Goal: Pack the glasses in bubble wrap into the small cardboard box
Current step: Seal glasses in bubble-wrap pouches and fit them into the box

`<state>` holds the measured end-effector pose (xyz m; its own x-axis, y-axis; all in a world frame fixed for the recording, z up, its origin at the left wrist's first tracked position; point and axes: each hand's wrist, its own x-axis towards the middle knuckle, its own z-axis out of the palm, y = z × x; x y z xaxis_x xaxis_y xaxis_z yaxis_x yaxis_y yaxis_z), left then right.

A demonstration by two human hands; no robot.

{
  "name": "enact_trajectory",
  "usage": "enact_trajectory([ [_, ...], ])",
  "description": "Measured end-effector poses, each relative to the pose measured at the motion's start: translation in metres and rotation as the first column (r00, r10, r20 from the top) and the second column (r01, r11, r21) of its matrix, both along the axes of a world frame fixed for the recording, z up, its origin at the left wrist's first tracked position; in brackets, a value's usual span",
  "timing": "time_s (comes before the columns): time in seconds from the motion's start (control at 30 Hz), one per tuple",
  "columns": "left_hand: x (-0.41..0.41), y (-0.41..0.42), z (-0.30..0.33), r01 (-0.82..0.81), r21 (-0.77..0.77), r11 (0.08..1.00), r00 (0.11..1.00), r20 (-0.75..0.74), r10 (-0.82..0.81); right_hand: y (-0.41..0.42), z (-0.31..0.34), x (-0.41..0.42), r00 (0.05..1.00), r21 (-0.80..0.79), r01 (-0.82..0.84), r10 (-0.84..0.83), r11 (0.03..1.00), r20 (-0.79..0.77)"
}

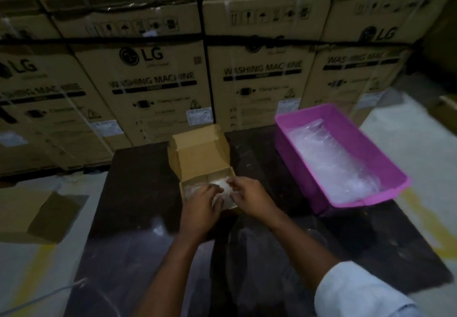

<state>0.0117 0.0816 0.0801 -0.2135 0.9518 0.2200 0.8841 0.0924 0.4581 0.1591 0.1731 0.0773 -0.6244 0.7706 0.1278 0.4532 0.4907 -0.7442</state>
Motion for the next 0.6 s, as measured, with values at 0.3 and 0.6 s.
enact_trajectory([
  [0.3,0.094,0.079,0.051,0.275,0.146,0.95,0.956,0.063,-0.286,0.044,0.066,0.108,0.949,0.163,0.315,-0.314,0.935,-0.034],
  [0.6,0.165,0.157,0.08,0.416,-0.064,0.907,0.904,-0.081,-0.42,0.1,0.069,0.208,0.842,0.26,0.439,-0.495,0.86,0.216],
])
